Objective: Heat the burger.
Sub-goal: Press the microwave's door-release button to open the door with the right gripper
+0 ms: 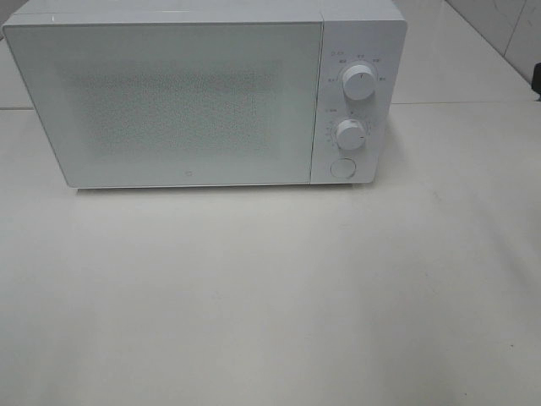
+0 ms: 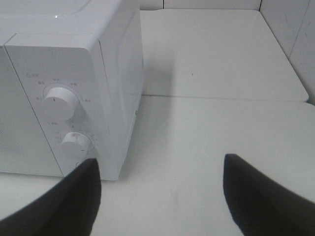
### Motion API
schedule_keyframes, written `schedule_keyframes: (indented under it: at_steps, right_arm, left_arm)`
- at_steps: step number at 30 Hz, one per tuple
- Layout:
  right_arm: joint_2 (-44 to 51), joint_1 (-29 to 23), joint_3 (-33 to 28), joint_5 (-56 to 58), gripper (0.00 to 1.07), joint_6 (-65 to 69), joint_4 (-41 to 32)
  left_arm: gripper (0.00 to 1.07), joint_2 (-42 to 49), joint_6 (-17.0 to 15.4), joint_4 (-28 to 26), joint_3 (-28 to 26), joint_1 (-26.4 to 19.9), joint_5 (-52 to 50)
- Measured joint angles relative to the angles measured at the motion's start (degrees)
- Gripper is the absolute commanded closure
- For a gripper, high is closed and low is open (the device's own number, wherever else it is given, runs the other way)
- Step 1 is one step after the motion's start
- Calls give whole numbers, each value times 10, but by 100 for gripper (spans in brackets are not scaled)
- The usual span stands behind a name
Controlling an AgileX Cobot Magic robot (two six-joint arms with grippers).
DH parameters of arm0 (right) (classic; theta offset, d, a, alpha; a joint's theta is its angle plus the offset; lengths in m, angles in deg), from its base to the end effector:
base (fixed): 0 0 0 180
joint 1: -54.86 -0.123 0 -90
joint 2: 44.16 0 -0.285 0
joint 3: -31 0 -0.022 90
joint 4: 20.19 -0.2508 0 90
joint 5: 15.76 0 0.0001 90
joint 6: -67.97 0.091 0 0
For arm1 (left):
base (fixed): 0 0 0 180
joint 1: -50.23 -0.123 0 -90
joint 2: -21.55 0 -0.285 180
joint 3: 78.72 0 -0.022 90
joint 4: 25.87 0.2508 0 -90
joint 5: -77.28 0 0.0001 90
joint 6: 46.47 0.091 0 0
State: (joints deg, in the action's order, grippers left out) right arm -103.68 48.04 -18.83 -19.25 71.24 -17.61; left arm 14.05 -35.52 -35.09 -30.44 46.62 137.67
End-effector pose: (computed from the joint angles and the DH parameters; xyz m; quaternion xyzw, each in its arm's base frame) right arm 0.1855 0.0224 0.2813 -0.0435 0.7967 0.0406 0.6014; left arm -0.0057 -0.0131 0.2801 0.0574 0.8441 -0.0129 0.5329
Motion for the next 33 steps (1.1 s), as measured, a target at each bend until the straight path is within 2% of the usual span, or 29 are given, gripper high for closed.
schedule_keyframes:
  at_steps: [1,3,8,15,24,26,27,29,30,31,33]
  right_arm:
    - [0,0,0,0,38,0,0]
    - [-29,0,-25,-80,38,0,-1]
    - [-78,0,-54,-189,38,0,-1]
    - [-139,0,-56,-280,38,-13,-2]
    - [-242,-1,-77,-441,38,-65,-89]
    - [-273,-18,-99,-502,38,-67,-144]
    - [-273,-18,-99,-502,38,-67,-144]
    - [-298,-55,-109,-542,38,-85,-193]
    - [-298,-55,-109,-542,38,-85,-193]
    - [-315,-83,-110,-561,38,-100,-218]
    - [-324,-99,-111,-572,38,-109,-229]
  left_arm:
    - [7,0,0,0,0,0,0]
    - [7,0,0,0,0,0,0]
    - [7,0,0,0,0,0,0]
    - [7,0,0,0,0,0,0]
    - [7,0,0,0,0,0,0]
    - [7,0,0,0,0,0,0]
    - [7,0,0,0,0,0,0]
    - [7,0,0,0,0,0,0]
    - [7,0,0,0,0,0,0]
    - [7,0,0,0,0,0,0]
    - [7,0,0,0,0,0,0]
